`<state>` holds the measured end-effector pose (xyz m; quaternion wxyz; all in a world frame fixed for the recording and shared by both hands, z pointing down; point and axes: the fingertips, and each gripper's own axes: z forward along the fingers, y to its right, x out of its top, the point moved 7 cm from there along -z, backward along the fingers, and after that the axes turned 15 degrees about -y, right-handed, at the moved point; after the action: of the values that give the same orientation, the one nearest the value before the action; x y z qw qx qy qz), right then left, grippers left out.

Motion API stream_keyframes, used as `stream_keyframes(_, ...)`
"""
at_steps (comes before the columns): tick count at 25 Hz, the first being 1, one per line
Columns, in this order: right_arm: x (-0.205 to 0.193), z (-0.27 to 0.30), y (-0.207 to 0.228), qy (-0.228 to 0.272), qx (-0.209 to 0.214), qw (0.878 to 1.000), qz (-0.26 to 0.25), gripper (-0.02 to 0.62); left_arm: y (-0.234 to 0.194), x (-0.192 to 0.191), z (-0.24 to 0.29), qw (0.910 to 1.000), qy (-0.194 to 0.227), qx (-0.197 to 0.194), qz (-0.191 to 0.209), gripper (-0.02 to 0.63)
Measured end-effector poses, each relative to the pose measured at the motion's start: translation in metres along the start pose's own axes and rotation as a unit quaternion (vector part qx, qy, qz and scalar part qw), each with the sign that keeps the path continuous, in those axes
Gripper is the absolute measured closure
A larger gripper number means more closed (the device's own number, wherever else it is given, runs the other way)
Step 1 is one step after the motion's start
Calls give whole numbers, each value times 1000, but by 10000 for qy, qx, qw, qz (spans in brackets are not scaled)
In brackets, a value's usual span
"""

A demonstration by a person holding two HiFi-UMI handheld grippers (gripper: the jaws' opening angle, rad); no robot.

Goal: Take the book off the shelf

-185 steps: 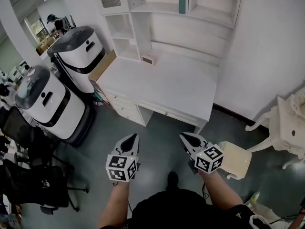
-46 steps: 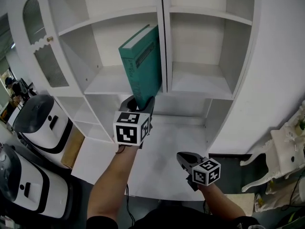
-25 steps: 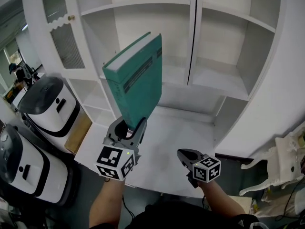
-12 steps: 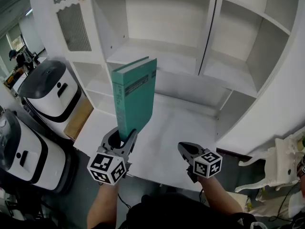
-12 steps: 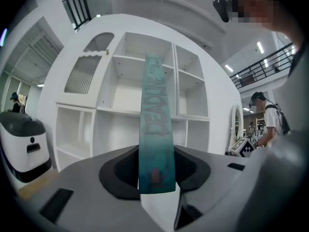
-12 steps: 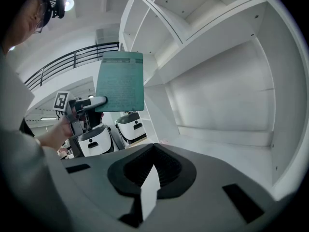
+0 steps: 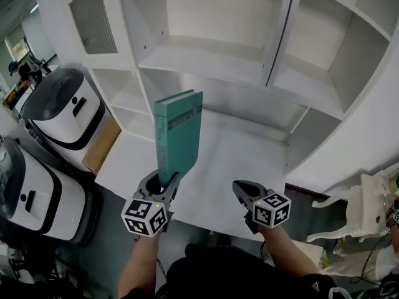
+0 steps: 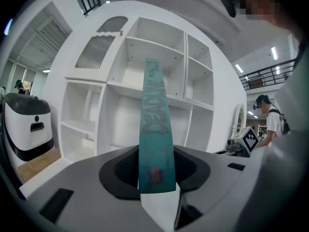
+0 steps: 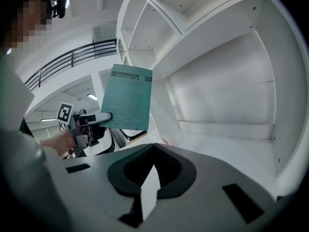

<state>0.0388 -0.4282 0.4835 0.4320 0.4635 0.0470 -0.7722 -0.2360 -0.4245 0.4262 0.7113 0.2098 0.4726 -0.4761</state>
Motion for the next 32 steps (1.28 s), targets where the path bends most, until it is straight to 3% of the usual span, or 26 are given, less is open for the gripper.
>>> stream_keyframes(12,-12,7,-4,-93,15,9999,49,582,-14,-41,10,9974,-556,326,-310,442)
stream_keyframes(19,-14,4,-6,-20,-15,10000,-40,583,-17,-42,5,9963,-562,475,-448,442)
stream_keyframes(27,10,-8,-18,310,-60,9956,-880,583,-21,-24,-4,9960,-428,726,-301,442)
stream_keyframes(32,30,-21,-27,681,-43,9914,-1117,583,-18,-12,-11,9963,-306,780,-180,442)
